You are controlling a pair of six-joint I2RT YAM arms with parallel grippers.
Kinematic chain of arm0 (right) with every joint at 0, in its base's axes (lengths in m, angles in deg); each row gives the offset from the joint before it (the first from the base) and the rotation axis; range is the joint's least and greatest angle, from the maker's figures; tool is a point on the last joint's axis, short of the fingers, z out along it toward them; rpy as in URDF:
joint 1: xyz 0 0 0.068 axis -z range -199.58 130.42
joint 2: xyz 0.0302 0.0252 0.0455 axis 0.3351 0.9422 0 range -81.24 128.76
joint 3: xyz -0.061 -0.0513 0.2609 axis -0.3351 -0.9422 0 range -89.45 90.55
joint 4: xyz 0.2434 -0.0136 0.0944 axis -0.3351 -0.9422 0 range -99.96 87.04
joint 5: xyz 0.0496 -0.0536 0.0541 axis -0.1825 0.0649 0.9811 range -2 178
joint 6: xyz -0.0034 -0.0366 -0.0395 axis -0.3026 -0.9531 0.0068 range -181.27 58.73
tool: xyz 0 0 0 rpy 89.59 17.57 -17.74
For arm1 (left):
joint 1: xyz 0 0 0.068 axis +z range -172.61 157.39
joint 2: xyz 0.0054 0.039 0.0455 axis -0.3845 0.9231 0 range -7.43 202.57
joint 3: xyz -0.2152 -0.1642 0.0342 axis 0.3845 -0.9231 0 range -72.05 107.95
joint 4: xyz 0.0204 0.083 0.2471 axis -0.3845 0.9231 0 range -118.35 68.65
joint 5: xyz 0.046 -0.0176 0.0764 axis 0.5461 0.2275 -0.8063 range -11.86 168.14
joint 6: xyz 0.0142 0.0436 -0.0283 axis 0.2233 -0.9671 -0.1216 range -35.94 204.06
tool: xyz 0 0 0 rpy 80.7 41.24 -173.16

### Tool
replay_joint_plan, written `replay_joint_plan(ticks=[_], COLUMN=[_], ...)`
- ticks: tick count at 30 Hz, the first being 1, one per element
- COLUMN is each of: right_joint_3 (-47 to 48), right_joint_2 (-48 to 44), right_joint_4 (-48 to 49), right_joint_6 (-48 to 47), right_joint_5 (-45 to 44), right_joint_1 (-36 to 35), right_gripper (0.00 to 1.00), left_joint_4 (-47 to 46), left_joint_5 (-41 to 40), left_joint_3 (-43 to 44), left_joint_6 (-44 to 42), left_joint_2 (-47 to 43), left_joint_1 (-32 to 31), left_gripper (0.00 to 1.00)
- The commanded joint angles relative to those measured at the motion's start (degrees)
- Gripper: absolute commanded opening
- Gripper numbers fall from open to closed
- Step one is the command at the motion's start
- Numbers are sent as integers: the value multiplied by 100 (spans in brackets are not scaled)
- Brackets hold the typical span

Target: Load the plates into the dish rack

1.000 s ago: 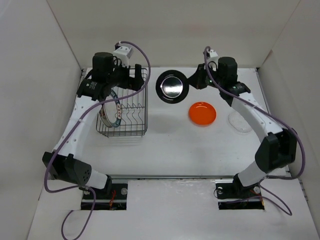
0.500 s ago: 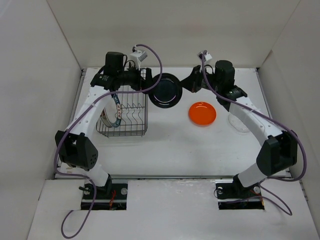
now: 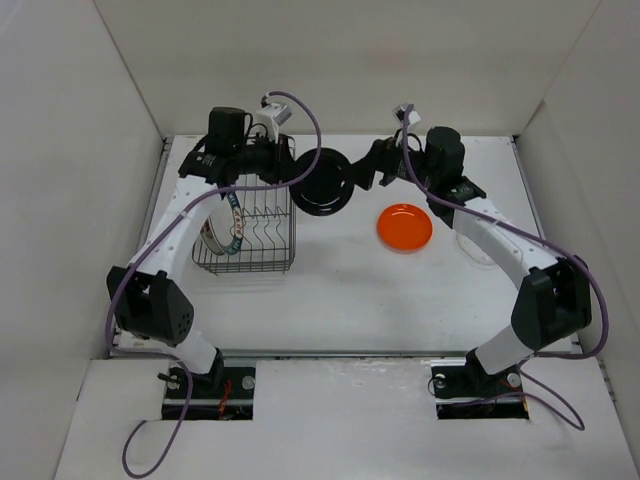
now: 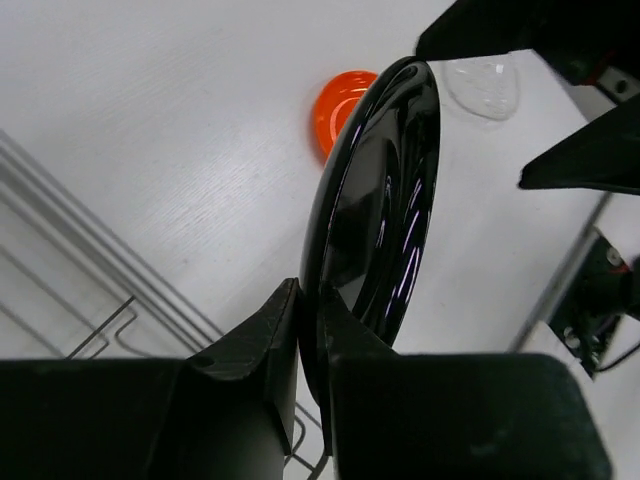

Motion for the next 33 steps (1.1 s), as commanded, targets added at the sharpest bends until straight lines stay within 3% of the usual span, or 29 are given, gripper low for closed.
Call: replay_joint_plan(ticks=[1,6,7,10,25,33], right_joint_3=[73,459,512,626,459,205], right_joint_2=[-107,-161,-161,-161,-503,-434], right_joint_4=[131,-1329,-1532,-2182,-2659,-3027], right_joint_6=[145,13,13,13,-48,-102], right_joint_5=[-652,-2734,-3277,-3799,-4276,-4784], right_joint_1=[-98,-388,-501,-695,-872,-337], right_gripper=[99,99,99,99,99,99], left_joint_4=[-171,102,102,469,533,647], left_joint_5=[-1312,-5218,-5663,-6717,-7205,-6644], left_joint_3=[-120,-645,-760,-971,-1605,-1658], left_joint_6=[198,339,339,409,647,708], left_joint_2=[-863,-1636,-1716,-1770,-1269,-927], left_joint_1=[-20,-222,-283,-284,-284,-284], left_gripper=[0,0,0,0,0,0])
